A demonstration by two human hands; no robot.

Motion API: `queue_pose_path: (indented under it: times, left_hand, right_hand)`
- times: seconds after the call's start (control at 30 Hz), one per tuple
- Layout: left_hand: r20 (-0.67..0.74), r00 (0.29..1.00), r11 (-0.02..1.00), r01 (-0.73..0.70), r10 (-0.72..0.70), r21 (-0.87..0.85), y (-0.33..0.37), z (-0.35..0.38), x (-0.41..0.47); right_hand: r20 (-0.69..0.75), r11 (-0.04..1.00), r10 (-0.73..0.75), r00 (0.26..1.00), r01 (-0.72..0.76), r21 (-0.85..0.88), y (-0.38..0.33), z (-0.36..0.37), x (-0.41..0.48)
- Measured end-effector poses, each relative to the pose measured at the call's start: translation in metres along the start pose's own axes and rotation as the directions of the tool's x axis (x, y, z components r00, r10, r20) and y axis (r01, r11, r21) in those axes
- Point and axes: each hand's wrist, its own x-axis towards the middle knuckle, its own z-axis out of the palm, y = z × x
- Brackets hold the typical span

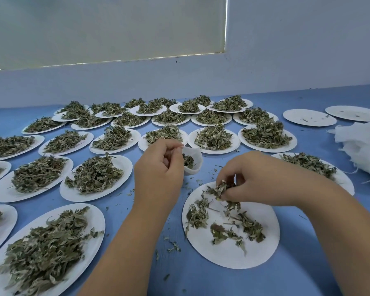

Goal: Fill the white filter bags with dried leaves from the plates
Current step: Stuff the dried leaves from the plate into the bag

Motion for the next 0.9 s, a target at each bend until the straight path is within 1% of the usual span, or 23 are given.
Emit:
queue_pose_path:
  times: [0.13,0.23,0.33,0.4,0.47,0.6,0.73,0.8,0.9]
  left_hand:
    - [0.036,0.998,0.995,-0.05,0.047,0.083,-0.001,0.002,-0.001]
    - [0.066,0.995,0.989,-0.084,0.076,0.119,-0.001,0.004,-0.002]
    - [0.137,0.981,0.974,-0.158,0.136,0.163,0.0,0.005,-0.004]
    - [0.183,0.967,0.959,-0.212,0.178,0.186,0.001,0.006,-0.005]
    - [0.202,0.959,0.951,-0.239,0.2,0.194,0.003,0.007,-0.006]
    - [0.244,0.949,0.952,-0.247,0.2,0.181,0.007,0.009,-0.009]
    - [0.255,0.947,0.959,-0.237,0.194,0.153,0.009,0.011,-0.011]
    - [0.254,0.948,0.963,-0.23,0.189,0.14,0.009,0.012,-0.012]
    - [0.24,0.959,0.977,-0.182,0.151,0.112,0.008,0.014,-0.012]
  right_hand:
    - [-0.049,0.991,-0.032,0.998,0.038,0.13,0.004,-0.01,-0.006]
    - [-0.114,0.983,-0.035,0.993,0.054,0.177,0.005,-0.014,-0.007]
    - [-0.167,0.978,-0.031,0.985,0.064,0.198,0.003,-0.014,-0.008]
    - [-0.179,0.981,-0.027,0.984,0.06,0.184,0.0,-0.012,-0.007]
    - [-0.19,0.991,-0.004,0.982,0.029,0.133,-0.003,-0.006,-0.006]
    - [-0.25,0.999,0.048,0.967,-0.049,0.002,-0.009,0.003,-0.002]
    - [-0.278,0.996,0.053,0.959,-0.072,-0.057,-0.015,0.008,0.001]
    - [-0.294,0.995,0.05,0.954,-0.074,-0.07,-0.019,0.01,0.001]
    - [-0.353,0.998,0.05,0.934,-0.062,-0.022,-0.025,0.011,0.0]
